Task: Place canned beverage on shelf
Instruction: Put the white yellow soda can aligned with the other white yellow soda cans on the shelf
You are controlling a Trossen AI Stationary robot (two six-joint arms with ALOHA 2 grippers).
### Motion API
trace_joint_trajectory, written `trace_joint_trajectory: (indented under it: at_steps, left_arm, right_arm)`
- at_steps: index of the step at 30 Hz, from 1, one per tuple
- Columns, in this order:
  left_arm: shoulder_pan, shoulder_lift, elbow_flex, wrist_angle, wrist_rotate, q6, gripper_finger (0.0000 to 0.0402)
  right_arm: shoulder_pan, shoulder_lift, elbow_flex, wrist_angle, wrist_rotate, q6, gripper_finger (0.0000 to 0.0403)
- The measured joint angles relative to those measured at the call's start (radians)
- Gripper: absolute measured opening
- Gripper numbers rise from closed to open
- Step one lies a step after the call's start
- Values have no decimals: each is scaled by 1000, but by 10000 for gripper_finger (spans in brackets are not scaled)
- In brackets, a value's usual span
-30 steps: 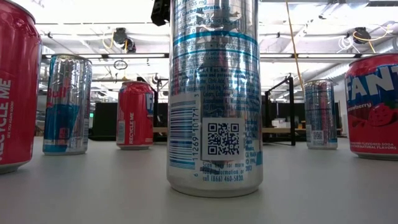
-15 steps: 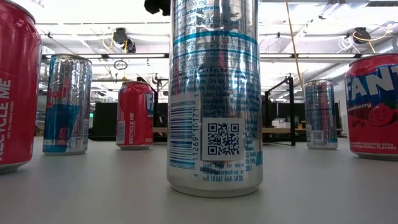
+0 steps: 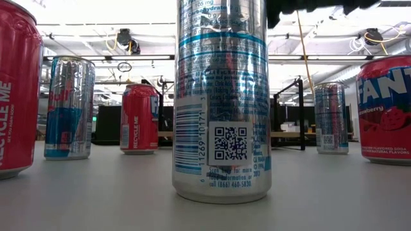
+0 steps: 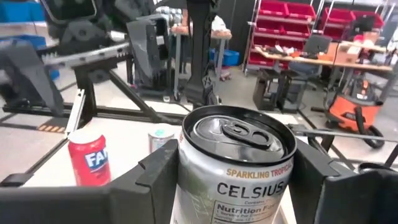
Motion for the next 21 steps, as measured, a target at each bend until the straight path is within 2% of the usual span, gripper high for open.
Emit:
trace_joint_trajectory:
  at_steps: [5,9,15,21]
  left_arm:
    - [30,-129,0,-274,156,-137,363]
    - [77,-180,0,-433,202,-193,364]
    - [117,-210,0,-526,267,-229,364]
    - [141,-210,0,-583,320,-228,364]
  right_arm:
    - [-106,38,-50,140,-143,-12,192]
    - [-200,91,-79,216,-272,-31,190]
    - [-325,158,-93,304,-422,-35,194]
    - [-399,218,-94,353,-488,-47,194]
